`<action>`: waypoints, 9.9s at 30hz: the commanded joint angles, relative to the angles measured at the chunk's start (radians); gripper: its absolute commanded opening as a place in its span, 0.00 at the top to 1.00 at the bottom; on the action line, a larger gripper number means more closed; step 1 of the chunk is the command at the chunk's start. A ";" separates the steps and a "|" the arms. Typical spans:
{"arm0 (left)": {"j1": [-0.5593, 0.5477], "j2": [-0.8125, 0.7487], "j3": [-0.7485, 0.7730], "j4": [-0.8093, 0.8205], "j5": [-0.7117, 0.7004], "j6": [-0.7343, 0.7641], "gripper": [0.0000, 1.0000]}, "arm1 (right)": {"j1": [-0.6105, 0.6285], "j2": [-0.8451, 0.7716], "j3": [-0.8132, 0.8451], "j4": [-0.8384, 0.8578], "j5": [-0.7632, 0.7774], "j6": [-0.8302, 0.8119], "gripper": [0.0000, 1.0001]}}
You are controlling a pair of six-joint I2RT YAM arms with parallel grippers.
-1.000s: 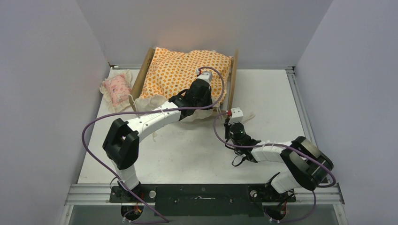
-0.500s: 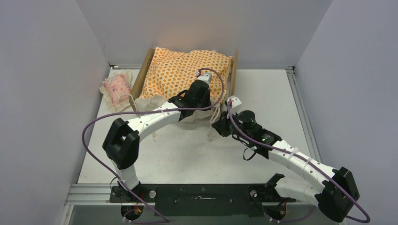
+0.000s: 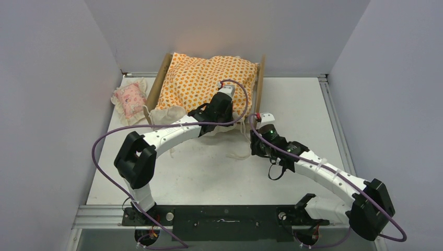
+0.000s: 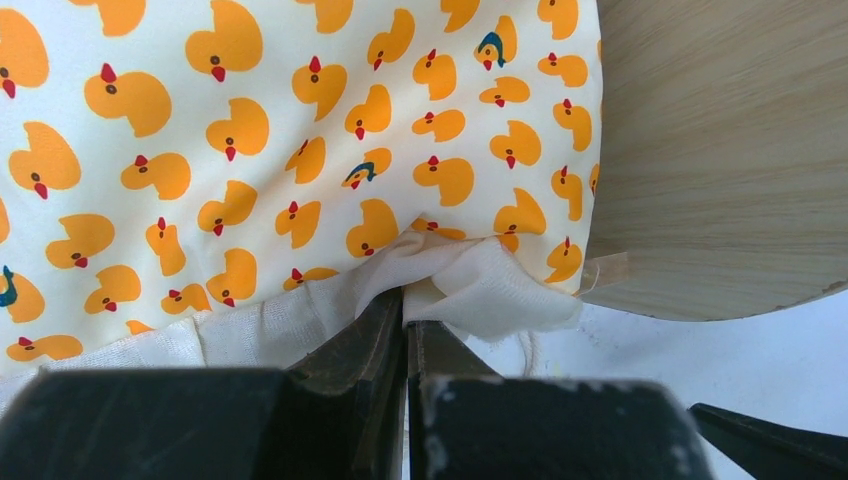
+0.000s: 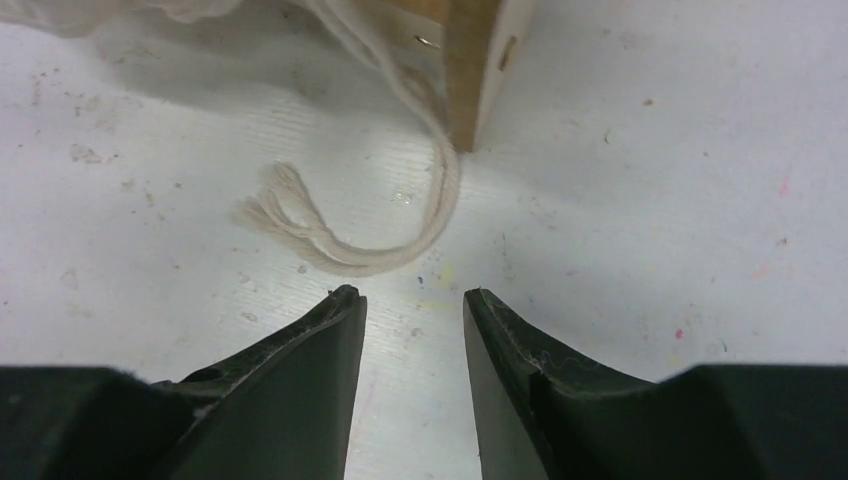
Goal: Set up the pet bed
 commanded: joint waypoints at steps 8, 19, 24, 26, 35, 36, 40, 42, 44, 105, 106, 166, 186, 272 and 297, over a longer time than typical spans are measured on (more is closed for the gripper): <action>0.010 -0.027 0.009 0.051 0.017 -0.002 1.00 | -0.010 -0.062 -0.311 0.390 0.038 0.194 0.63; 0.010 -0.027 0.005 0.044 0.028 0.001 1.00 | -0.005 0.098 -0.359 0.633 0.125 0.428 0.64; 0.011 -0.030 -0.002 0.047 0.032 0.002 1.00 | -0.006 0.165 -0.345 0.614 0.184 0.488 0.69; 0.011 -0.032 -0.006 0.051 0.033 0.001 1.00 | -0.005 0.187 -0.338 0.614 0.186 0.500 0.70; 0.016 -0.036 -0.016 0.058 0.038 0.002 1.00 | -0.006 0.267 -0.348 0.687 0.143 0.498 0.77; 0.016 -0.036 -0.017 0.058 0.039 0.001 1.00 | -0.006 0.267 -0.346 0.679 0.141 0.493 0.80; 0.018 -0.043 -0.024 0.062 0.038 0.001 1.00 | -0.006 0.212 -0.333 0.607 0.143 0.457 0.94; 0.020 -0.047 -0.028 0.064 0.036 0.001 1.00 | -0.005 0.160 -0.311 0.540 0.136 0.424 0.95; 0.023 -0.051 -0.033 0.066 0.036 0.001 1.00 | -0.006 0.106 -0.273 0.455 0.121 0.380 0.95; 0.042 -0.185 -0.157 0.123 0.073 -0.072 1.00 | 0.076 0.153 -0.196 0.893 0.169 0.080 0.66; 0.046 -0.178 -0.148 0.120 0.075 -0.072 1.00 | 0.077 0.173 -0.196 0.902 0.205 0.091 0.66; 0.122 -0.290 -0.229 0.156 0.112 0.030 1.00 | 0.046 0.253 0.714 0.051 0.150 -0.605 0.95; 0.122 -0.257 -0.186 0.172 0.156 0.032 1.00 | 0.049 0.249 0.647 0.191 0.352 -0.874 0.95; 0.115 -0.267 -0.195 0.141 0.182 0.021 1.00 | 0.145 0.303 0.452 0.356 0.600 -0.967 0.93; 0.112 -0.245 -0.184 0.140 0.194 0.020 1.00 | 0.114 0.142 0.444 0.143 0.474 -0.665 0.45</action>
